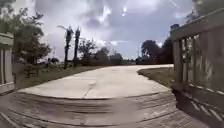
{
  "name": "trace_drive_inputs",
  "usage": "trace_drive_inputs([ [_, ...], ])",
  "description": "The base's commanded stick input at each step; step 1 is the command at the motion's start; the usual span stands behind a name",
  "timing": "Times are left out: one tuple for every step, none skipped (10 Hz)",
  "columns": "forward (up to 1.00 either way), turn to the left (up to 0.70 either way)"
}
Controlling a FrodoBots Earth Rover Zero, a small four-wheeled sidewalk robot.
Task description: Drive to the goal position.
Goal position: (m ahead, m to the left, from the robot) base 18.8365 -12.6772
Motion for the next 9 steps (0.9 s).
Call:
trace_drive_inputs([
  [0.85, -0.27],
  [0.85, -0.10],
  [0.85, -0.03],
  [0.85, 0.00],
  [0.85, 0.00],
  [0.85, 0.00],
  [0.85, 0.00],
  [0.85, 0.00],
  [0.85, 0.00],
])
